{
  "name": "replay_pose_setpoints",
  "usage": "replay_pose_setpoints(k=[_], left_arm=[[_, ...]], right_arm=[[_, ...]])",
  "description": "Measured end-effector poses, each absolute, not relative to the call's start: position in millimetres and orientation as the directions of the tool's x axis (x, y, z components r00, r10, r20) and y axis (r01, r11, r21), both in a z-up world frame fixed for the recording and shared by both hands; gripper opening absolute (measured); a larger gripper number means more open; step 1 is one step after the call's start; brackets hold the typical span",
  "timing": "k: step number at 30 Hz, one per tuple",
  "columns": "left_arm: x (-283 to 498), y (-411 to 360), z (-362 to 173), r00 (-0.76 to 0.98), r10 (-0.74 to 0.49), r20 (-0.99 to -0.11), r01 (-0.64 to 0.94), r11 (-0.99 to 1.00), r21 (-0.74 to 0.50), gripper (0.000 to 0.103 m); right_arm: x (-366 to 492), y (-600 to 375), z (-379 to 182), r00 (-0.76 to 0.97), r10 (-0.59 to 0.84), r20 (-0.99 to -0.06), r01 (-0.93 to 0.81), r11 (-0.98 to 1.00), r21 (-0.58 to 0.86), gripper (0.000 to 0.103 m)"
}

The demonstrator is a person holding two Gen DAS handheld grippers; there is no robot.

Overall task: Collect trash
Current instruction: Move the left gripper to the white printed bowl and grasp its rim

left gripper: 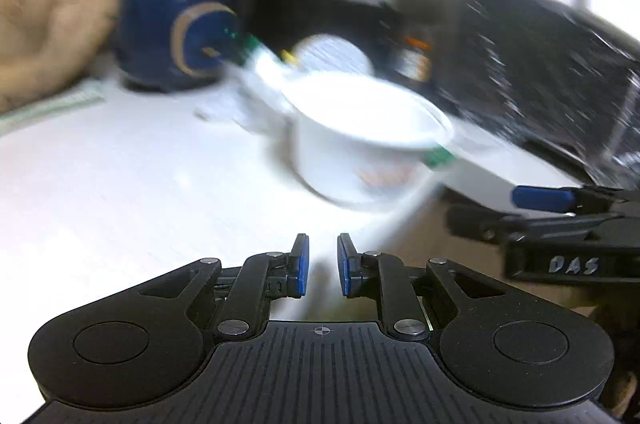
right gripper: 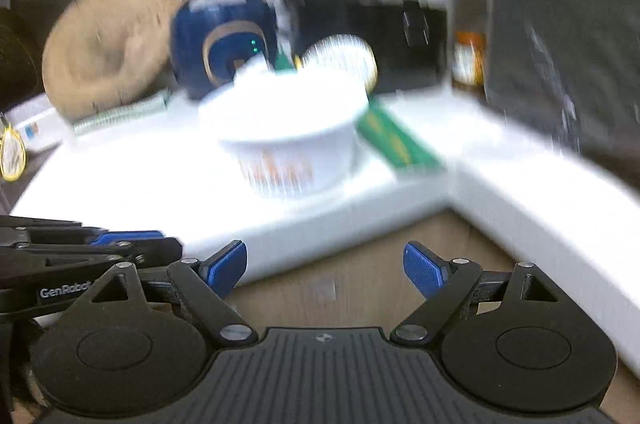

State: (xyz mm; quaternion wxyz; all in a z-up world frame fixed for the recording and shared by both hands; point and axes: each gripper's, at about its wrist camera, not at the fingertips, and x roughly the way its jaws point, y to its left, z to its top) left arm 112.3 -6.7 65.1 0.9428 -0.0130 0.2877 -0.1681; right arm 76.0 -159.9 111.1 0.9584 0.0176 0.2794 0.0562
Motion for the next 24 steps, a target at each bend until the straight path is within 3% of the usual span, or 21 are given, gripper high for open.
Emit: replay_pose_setpoints(k=[4,10,15,24], left_arm=[[126.9,13.6,81.8,0.791,-0.285,-0.541,0.255,0.958,-0.131,0.018],[148.1,18.6,83.9,0.778,-0.256,-0.574,0.22,0.967,-0.132,0.018],[155.4,15.5,90.4,0.798,-0.248,-0.549,0.212,0.969,-0.13,0.018],[169.5,-4.1,93.1,0.786,-0.28,-0.551,0.261,0.958,-0.116,0.018]], right_arm=[[110.0,-154.7,134.2,0.849,0.148,-0.507,-0.112,0.989,0.101,0.086],[156.4,-161.3,145.2,0.89,0.087,-0.448,-0.061,0.995,0.073,0.086],[202.4,-179.2,131.1,0.868,0.081,-0.49,-0.015,0.991,0.137,0.086],[215.0,-178.1,92.6,0.815,0.137,-0.563,-0.067,0.987,0.143,0.065]])
